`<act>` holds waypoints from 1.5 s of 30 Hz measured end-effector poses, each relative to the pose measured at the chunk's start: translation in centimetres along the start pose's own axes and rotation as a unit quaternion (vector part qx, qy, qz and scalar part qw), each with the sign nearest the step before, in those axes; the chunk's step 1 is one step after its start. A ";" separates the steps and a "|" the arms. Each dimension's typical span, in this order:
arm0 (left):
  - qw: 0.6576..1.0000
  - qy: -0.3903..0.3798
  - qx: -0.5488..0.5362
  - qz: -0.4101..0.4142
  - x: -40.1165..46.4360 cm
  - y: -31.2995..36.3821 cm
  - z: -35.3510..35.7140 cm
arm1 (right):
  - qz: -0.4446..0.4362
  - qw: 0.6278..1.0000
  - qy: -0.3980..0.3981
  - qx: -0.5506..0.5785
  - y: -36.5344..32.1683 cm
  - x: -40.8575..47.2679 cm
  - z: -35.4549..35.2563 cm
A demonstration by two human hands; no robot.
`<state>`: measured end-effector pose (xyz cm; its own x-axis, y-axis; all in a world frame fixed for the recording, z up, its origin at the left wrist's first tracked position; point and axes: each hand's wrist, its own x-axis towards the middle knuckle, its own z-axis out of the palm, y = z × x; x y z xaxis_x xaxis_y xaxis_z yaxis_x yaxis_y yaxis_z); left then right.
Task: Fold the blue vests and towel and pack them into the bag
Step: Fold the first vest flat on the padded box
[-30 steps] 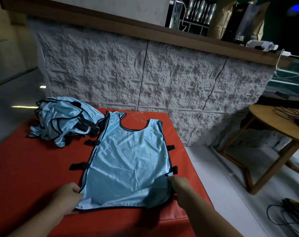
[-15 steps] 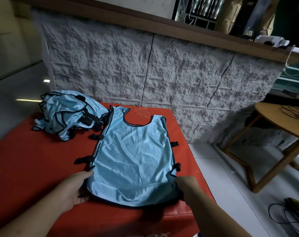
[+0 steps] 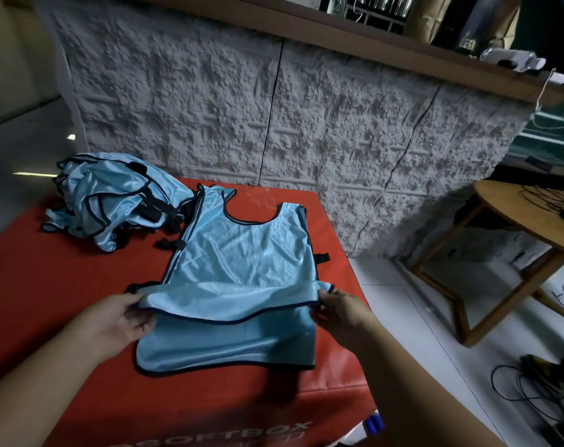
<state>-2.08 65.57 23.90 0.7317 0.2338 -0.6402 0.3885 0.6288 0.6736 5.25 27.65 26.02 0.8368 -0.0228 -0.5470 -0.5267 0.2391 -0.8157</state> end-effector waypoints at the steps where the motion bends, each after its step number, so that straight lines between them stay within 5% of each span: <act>1: 1.000 0.002 0.021 -0.015 0.1 -0.5 0.0 | 0.026 0.998 0.016 -0.050 0.6 0.0 0.2; 5: 0.971 0.063 0.233 0.005 0.5 -2.7 -0.1 | 0.081 0.943 0.131 -0.296 2.7 0.2 0.3; 7: 0.949 0.087 0.301 0.040 0.7 -3.2 -0.1 | 0.042 0.935 0.185 -0.298 2.8 0.9 0.1; 13: 0.884 0.124 0.442 0.090 1.3 -4.1 0.0 | 0.083 0.974 0.139 -0.158 2.9 0.4 1.3; 16: 0.797 0.141 0.579 0.093 1.2 -4.0 -0.1 | 0.069 0.965 0.100 -0.233 3.7 0.4 1.7; 18: 0.769 0.137 0.619 0.085 1.3 -3.8 -0.1 | 0.045 0.972 0.077 -0.216 3.9 0.3 2.0; 22: 0.821 0.140 0.538 0.133 0.9 -3.3 0.2 | -0.021 0.991 0.058 -0.118 3.5 0.7 2.6; 25: 0.870 0.140 0.447 0.153 0.6 -3.3 0.5 | -0.007 0.999 -0.034 -0.008 3.0 0.8 2.9; 30: 0.858 0.120 0.470 0.170 1.0 -3.8 0.4 | 0.004 0.990 -0.131 0.043 2.5 1.3 2.2; 36: 0.845 0.137 0.479 0.194 2.3 -3.5 -0.5 | 0.022 0.999 -0.041 -0.028 2.2 1.0 2.0; 41: 0.841 0.157 0.479 0.196 3.3 -3.3 -1.5 | 0.030 0.976 0.113 -0.181 2.9 0.9 0.3; 45: 0.868 0.126 0.449 0.168 4.1 -3.7 -3.0 | 0.130 0.955 0.095 -0.251 2.4 0.1 -0.9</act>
<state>-2.16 66.38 17.65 0.7865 0.5178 -0.3366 0.5400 -0.3120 0.7817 3.89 27.30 23.85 0.6515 -0.2124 -0.7283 -0.7576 -0.2334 -0.6096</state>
